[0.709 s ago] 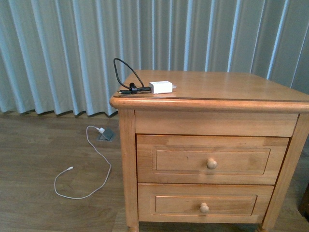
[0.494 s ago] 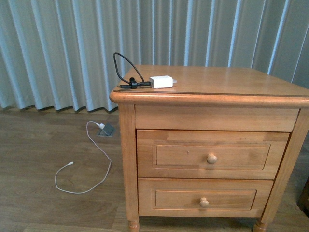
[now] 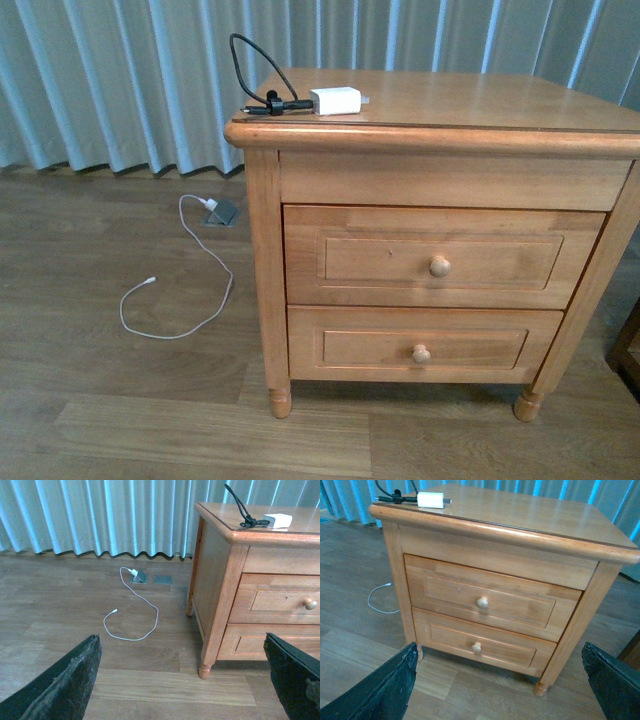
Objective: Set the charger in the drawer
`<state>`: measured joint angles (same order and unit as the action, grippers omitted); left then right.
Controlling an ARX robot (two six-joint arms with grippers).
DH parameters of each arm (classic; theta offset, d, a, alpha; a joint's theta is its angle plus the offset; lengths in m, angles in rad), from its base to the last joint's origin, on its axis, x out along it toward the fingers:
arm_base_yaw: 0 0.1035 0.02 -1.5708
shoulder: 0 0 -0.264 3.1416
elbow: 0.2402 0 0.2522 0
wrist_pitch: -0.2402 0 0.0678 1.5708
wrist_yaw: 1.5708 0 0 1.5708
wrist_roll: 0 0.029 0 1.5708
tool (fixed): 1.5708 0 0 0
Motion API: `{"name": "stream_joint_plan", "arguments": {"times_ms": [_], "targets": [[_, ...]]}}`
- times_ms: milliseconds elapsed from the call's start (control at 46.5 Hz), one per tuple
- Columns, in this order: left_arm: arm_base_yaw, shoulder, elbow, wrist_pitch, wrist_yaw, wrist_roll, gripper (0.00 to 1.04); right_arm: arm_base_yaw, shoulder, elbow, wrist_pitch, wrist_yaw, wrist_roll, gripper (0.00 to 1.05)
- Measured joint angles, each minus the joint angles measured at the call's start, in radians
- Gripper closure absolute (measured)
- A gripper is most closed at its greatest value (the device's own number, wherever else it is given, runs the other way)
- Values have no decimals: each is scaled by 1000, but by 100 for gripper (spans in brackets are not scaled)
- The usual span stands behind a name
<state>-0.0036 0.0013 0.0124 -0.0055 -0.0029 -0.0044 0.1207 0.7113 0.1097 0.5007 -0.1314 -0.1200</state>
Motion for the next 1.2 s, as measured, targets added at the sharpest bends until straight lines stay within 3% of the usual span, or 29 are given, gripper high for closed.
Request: {"name": "stream_joint_plan", "arguments": {"times_ms": [172,344,774,1204], "targets": [[0,0,0,0,0,0,6,122,596,197,351,108,-27,8],[0,0,0,0,0,0,6,194,1035,430,473,203,-31,8],[0,0,0,0,0,0,6,251,1477,830,492,322,-7,8],[0,0,0,0,0,0,6,213,1654,1046,465,385,-11,8]]}}
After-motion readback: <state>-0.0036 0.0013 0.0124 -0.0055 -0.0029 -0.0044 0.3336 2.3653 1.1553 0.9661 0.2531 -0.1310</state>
